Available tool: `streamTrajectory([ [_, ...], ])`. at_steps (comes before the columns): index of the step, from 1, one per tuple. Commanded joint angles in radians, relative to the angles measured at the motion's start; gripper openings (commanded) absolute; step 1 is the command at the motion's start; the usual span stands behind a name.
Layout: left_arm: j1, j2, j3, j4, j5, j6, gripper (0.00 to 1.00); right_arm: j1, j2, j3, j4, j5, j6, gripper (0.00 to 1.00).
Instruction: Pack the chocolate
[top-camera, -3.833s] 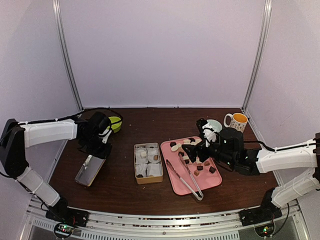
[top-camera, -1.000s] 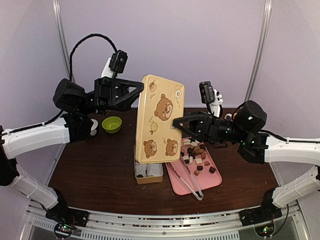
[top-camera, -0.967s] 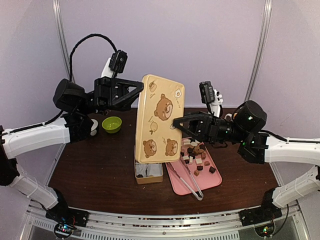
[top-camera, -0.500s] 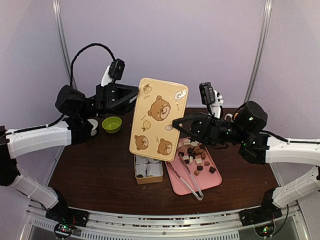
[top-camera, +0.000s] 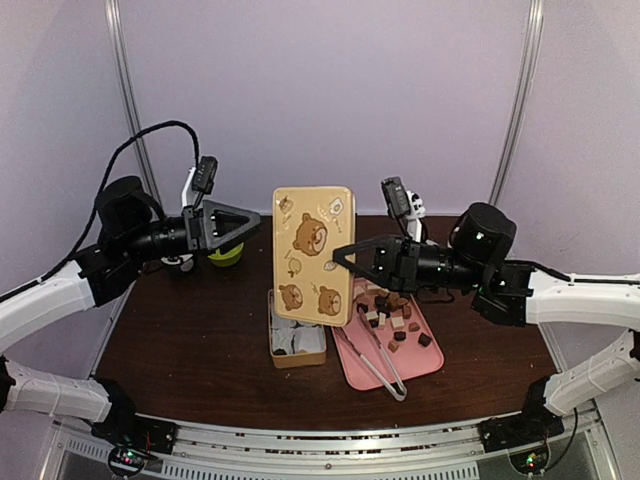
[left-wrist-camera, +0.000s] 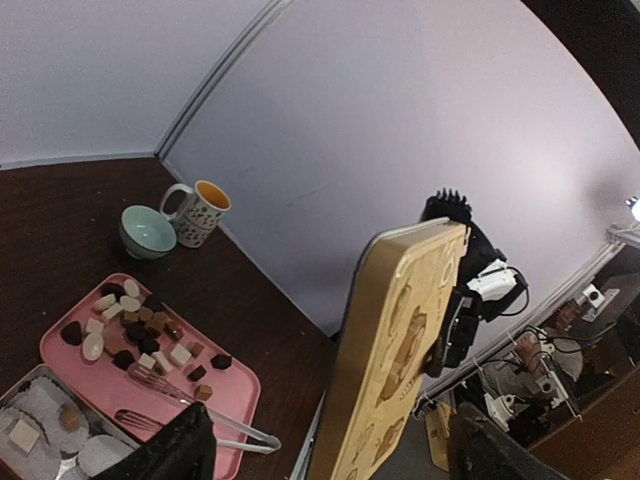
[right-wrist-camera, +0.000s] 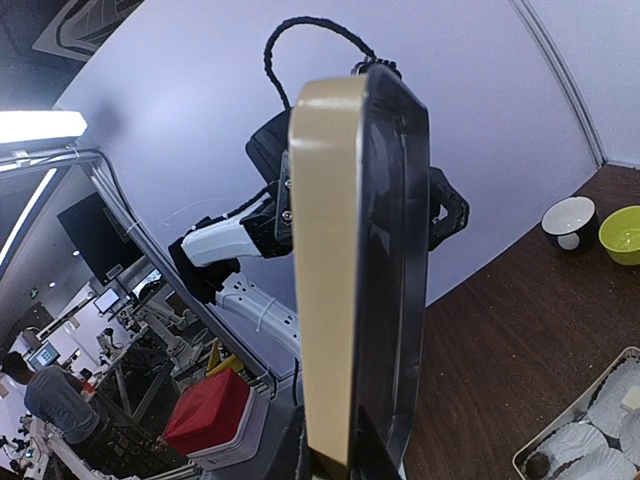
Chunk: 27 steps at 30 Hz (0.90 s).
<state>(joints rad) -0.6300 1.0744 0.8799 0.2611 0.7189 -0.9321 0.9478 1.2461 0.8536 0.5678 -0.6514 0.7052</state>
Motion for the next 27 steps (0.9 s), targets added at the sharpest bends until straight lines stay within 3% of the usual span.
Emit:
streamTrajectory([
  [1, 0.004, -0.072, 0.0, -0.371, -0.192, 0.281, 0.85, -0.006, 0.037, 0.05, -0.048, 0.042, -0.014, 0.0],
  [4, 0.003, -0.099, -0.057, -0.333, -0.18, 0.298, 0.87, -0.005, 0.067, 0.064, -0.058, 0.055, -0.011, 0.0],
  [11, 0.001, -0.086, -0.186, -0.215, -0.172, 0.288, 0.83, -0.005, 0.162, 0.107, -0.044, 0.047, 0.021, 0.0],
  [19, 0.002, -0.03, -0.269, 0.035, -0.038, 0.214, 0.75, -0.005, 0.228, 0.148, -0.023, 0.043, 0.054, 0.0],
  [27, 0.002, 0.016, -0.29, 0.109, -0.012, 0.207, 0.64, -0.006, 0.279, 0.169, 0.006, 0.031, 0.093, 0.0],
])
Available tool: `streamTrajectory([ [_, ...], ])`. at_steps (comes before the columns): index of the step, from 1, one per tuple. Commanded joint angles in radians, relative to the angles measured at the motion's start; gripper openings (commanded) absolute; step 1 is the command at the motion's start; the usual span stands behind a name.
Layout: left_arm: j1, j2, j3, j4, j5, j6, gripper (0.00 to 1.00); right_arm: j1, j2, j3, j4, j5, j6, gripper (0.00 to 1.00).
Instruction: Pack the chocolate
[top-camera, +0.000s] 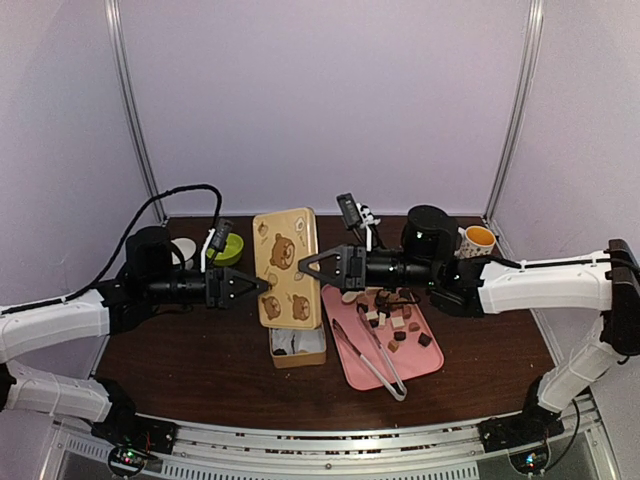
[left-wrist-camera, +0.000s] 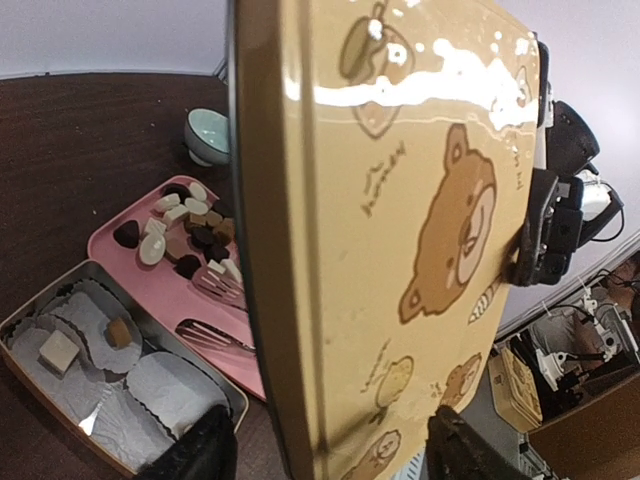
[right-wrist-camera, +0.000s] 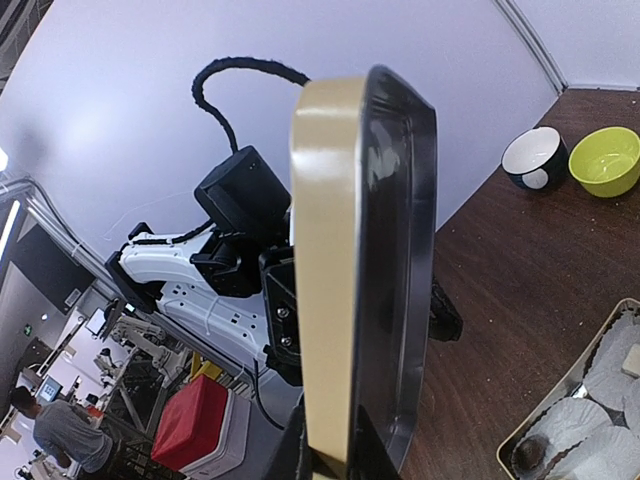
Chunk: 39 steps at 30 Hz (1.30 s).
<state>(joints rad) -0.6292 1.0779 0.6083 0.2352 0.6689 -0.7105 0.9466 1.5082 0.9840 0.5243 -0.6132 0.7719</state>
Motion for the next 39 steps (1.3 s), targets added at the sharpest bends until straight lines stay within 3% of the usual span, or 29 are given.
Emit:
streamTrajectory([
  [1, 0.002, 0.014, -0.021, 0.146, 0.037, -0.019, 0.61, -0.004, 0.022, 0.04, 0.042, -0.001, 0.028, 0.0],
  [5, 0.001, 0.012, -0.022, 0.113, 0.009, 0.0, 0.41, -0.012, 0.035, 0.057, -0.076, 0.068, 0.001, 0.01],
  [12, 0.001, 0.043, -0.05, 0.099, -0.04, -0.011, 0.29, -0.042, 0.081, 0.05, -0.136, 0.111, 0.013, 0.06],
  [21, 0.002, 0.11, -0.083, 0.172, -0.05, -0.046, 0.26, -0.058, 0.161, 0.036, -0.175, 0.135, 0.011, 0.14],
  [39, 0.002, 0.348, -0.061, 0.165, -0.085, -0.037, 0.26, -0.067, 0.379, 0.075, -0.193, 0.153, 0.01, 0.15],
])
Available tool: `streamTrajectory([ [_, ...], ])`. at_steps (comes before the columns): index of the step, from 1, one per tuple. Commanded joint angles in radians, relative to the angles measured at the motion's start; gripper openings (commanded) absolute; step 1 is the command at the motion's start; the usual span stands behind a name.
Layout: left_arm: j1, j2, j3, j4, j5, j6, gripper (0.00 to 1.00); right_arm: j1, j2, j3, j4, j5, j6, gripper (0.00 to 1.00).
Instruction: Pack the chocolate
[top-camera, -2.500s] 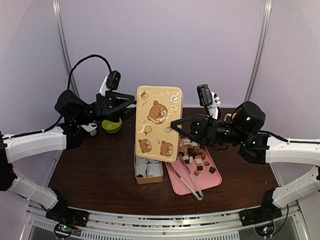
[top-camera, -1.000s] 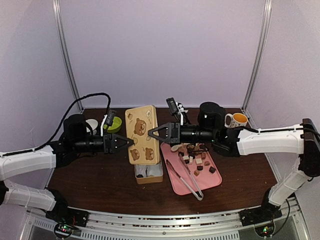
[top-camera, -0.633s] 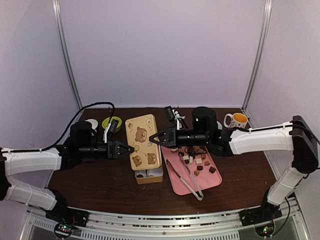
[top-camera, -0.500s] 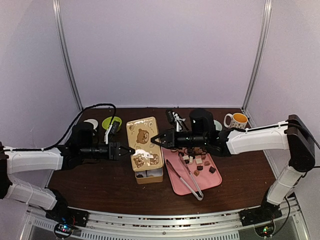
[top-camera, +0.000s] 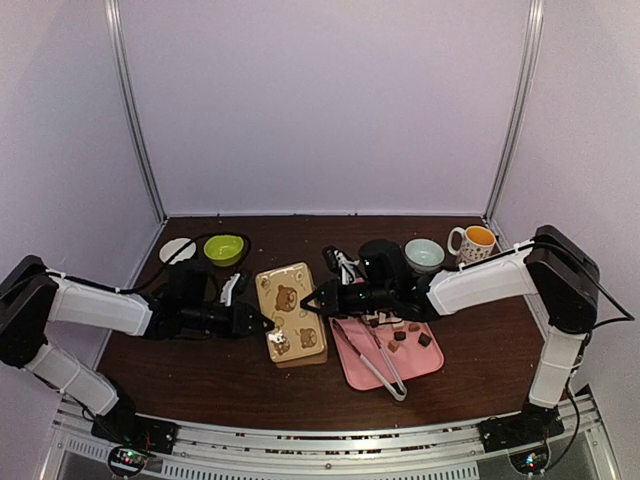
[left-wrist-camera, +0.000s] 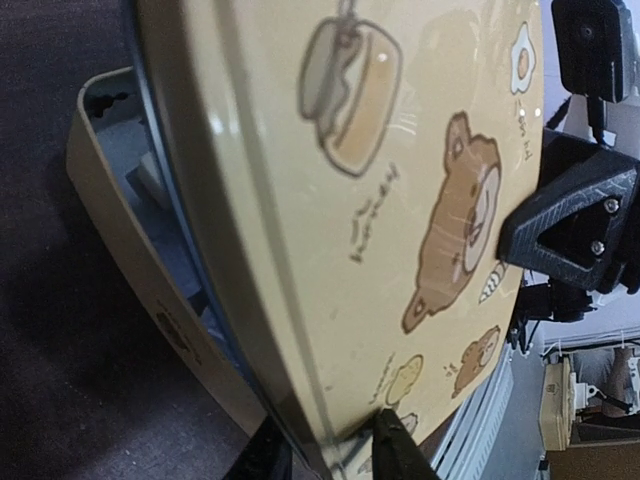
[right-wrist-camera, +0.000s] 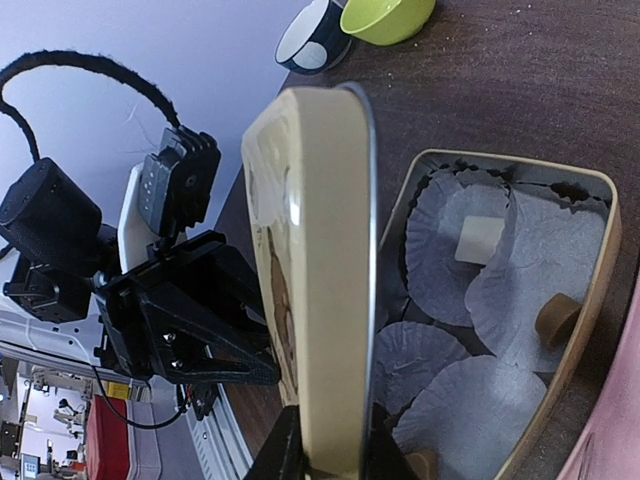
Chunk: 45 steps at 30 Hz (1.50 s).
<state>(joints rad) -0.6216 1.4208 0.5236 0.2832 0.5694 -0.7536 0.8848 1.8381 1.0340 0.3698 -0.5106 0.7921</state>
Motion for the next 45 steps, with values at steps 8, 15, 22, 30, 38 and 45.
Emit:
streamTrajectory([
  [8, -0.006, 0.011, 0.048, 0.061, -0.009, 0.027, 0.26, -0.007, 0.082, 0.031, -0.054, 0.09, -0.017, 0.2],
  [15, -0.006, 0.003, 0.116, -0.1, -0.096, 0.073, 0.26, -0.01, 0.081, 0.061, -0.14, 0.141, -0.071, 0.33],
  [22, -0.006, 0.048, 0.144, -0.107, -0.101, 0.066, 0.26, -0.012, 0.093, 0.115, -0.237, 0.187, -0.133, 0.36],
  [30, -0.006, 0.071, 0.165, -0.144, -0.132, 0.064, 0.26, -0.013, 0.108, 0.179, -0.336, 0.229, -0.194, 0.4],
  [38, -0.006, 0.088, 0.185, -0.198, -0.177, 0.071, 0.26, -0.013, 0.11, 0.223, -0.398, 0.258, -0.233, 0.49],
  [45, -0.007, 0.072, 0.188, -0.273, -0.287, 0.078, 0.28, -0.013, 0.113, 0.254, -0.447, 0.271, -0.257, 0.53],
])
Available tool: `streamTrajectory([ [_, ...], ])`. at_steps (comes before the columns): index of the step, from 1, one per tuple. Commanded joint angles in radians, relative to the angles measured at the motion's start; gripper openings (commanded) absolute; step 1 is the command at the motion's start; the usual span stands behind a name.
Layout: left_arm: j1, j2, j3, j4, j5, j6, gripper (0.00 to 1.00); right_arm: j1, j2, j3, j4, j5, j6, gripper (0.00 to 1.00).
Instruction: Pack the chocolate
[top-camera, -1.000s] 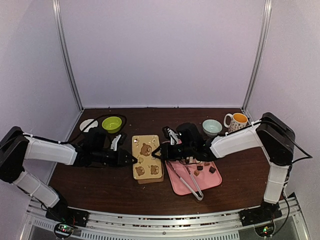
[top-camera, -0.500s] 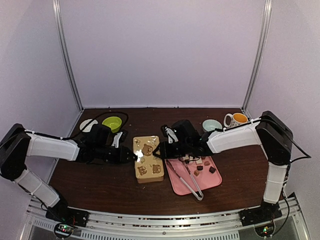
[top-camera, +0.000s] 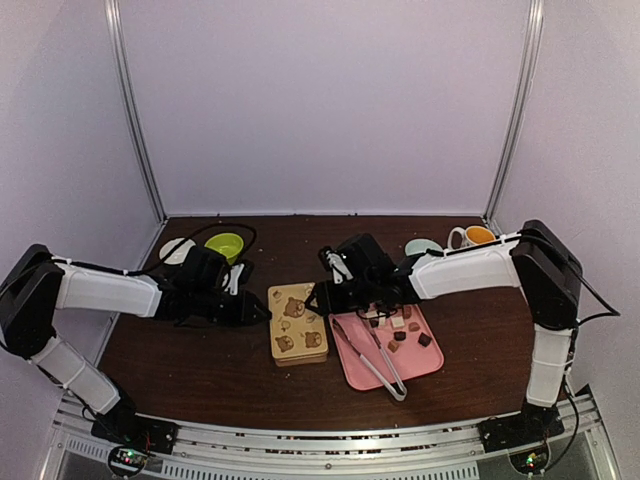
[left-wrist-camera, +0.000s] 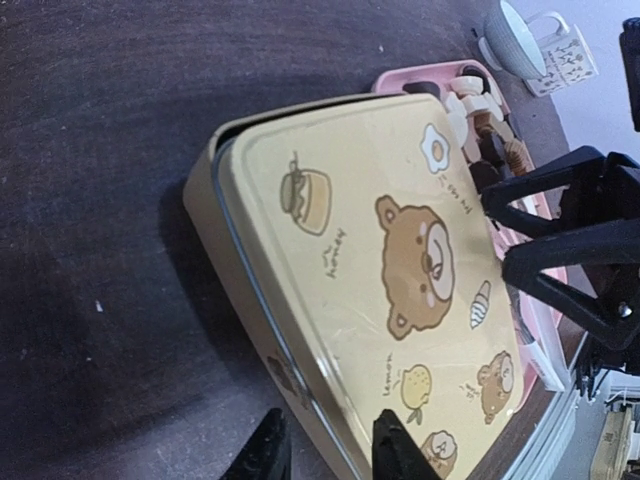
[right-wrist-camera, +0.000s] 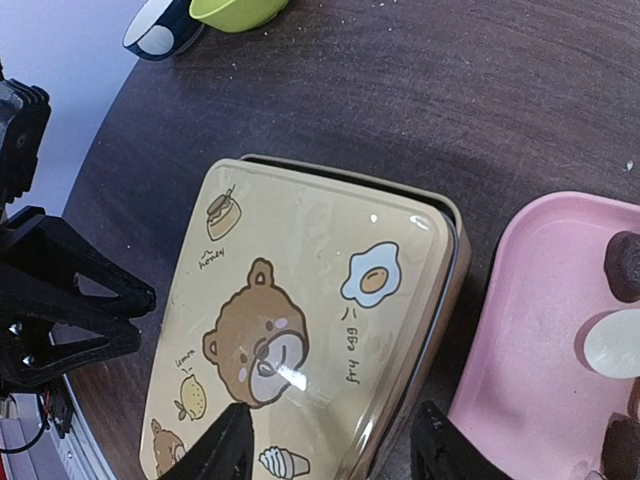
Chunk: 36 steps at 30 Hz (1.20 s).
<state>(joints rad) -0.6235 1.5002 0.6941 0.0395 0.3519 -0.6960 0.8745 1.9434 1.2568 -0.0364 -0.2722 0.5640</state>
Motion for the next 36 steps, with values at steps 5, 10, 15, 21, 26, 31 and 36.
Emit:
streamTrajectory([
  [5, -0.004, -0.041, 0.012, -0.016, -0.058, 0.046, 0.39, -0.002, -0.022, 0.017, -0.061, 0.04, -0.047, 0.61],
  [10, 0.01, -0.044, 0.032, -0.016, -0.043, 0.068, 0.47, -0.005, -0.038, 0.013, -0.083, 0.041, -0.063, 0.7],
  [15, 0.058, -0.001, 0.041, 0.057, 0.034, 0.069, 0.56, -0.029, -0.02, 0.015, -0.037, -0.036, -0.006, 0.73],
  [21, 0.116, 0.063, 0.072, 0.153, 0.096, 0.119, 0.67, -0.036, -0.007, 0.018, -0.006, -0.076, 0.044, 0.72],
  [26, 0.153, 0.14, 0.16, 0.131, 0.144, 0.218, 0.7, -0.025, -0.101, -0.056, -0.009, -0.042, 0.017, 0.72],
  [31, 0.159, 0.227, 0.299, 0.032, 0.151, 0.313, 0.72, 0.039, -0.214, -0.105, -0.135, 0.082, -0.094, 0.76],
  [36, 0.185, 0.3, 0.4, -0.001, 0.2, 0.333, 0.74, 0.134, -0.304, -0.223, -0.16, 0.173, -0.1, 0.8],
])
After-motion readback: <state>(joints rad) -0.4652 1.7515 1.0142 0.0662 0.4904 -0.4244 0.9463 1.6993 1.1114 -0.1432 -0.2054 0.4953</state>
